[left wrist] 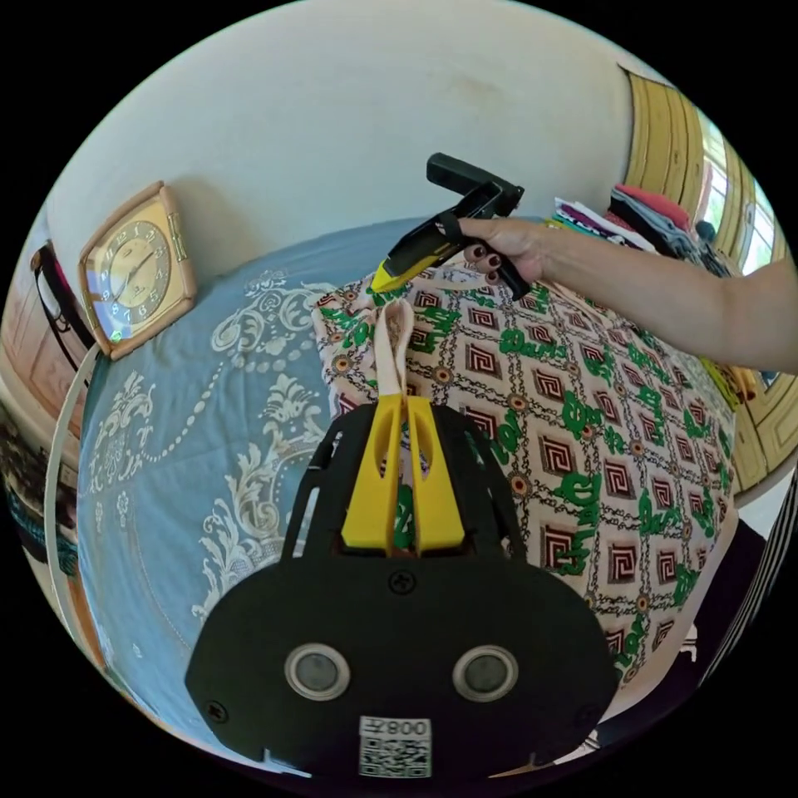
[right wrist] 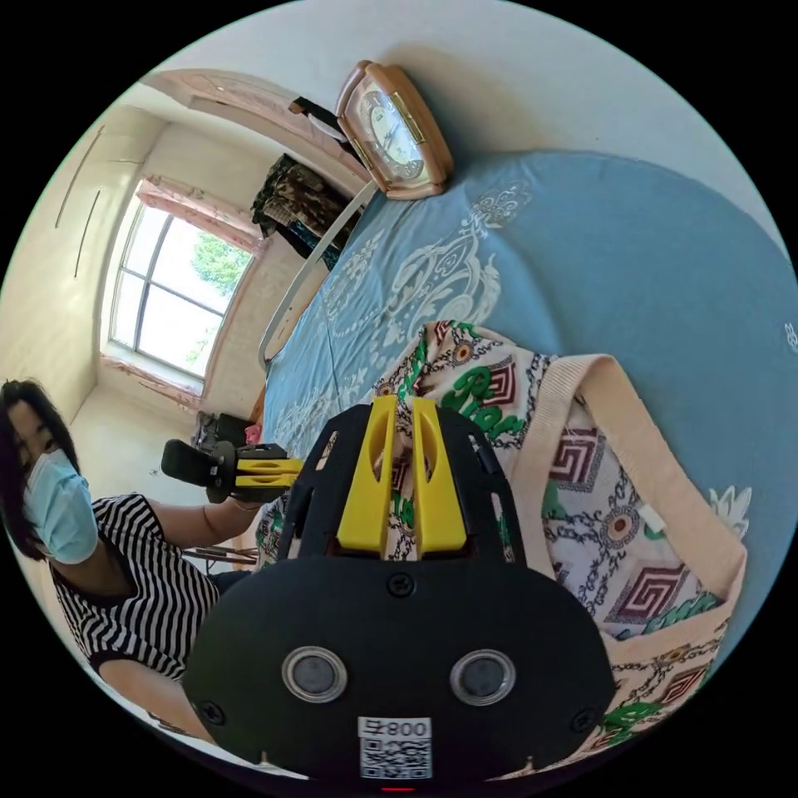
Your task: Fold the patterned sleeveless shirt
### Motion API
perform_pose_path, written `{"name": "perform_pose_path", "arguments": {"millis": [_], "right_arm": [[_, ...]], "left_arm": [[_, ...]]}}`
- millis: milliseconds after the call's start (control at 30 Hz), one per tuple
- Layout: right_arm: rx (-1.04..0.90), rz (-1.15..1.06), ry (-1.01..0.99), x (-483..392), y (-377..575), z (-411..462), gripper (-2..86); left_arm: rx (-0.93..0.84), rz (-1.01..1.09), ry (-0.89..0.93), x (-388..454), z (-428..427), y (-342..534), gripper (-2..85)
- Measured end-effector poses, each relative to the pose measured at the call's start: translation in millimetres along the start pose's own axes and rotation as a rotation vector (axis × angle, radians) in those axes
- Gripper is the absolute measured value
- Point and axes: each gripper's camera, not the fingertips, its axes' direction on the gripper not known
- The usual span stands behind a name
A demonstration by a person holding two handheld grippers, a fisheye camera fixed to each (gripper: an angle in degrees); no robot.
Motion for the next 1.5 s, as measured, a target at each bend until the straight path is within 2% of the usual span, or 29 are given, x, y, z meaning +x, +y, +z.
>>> {"name": "perform_pose_path", "arguments": {"millis": [133, 300, 467, 567, 733, 1000, 1067, 1133, 1300, 1367, 1500], "right_arm": [[0.008, -0.014, -0.002, 4, -3, -7, 4.6], [-0.046, -0.049, 0.092, -3, -30, 9, 3.6], [-0.115, -0.114, 0.149, -14, -47, 27, 1.7], [-0.175, -0.103, 0.225, -10, -56, 42, 0.6], [-0.187, -0.118, 0.204, -11, -65, 44, 0.2], [-0.075, -0.143, 0.266, -27, -16, 7, 0.1], [-0.090, -0.139, 0.263, -26, -6, 7, 0.1], [-0.137, -0.120, 0.297, -22, -1, 13, 0.1], [-0.018, -0.177, 0.243, -43, 30, -12, 0.1], [-0.041, -0.184, 0.241, -47, 43, -8, 0.1], [-0.130, -0.180, 0.268, -47, 66, 2, 0.1]], "left_arm": [[-0.049, 0.045, -0.038, 38, 17, -2, 1.7], [-0.076, 0.071, -0.016, 68, 29, -4, 3.6], [-0.006, -0.027, 0.012, 75, 26, 3, 3.5], [-0.079, -0.106, 0.014, 68, 51, 4, 2.8], [-0.125, -0.129, 0.042, 74, 68, -1, 2.4], [-0.088, -0.158, 0.059, 81, 71, 2, 1.5], [-0.159, -0.158, 0.066, 82, 90, 2, 1.0], [-0.148, -0.157, 0.066, 84, 91, 2, 0.7], [-0.099, -0.150, 0.042, 92, 85, 3, 0.3], [-0.166, -0.144, 0.048, 94, 102, 5, 0.3], [-0.130, -0.150, 0.055, 95, 97, 4, 0.4]]}}
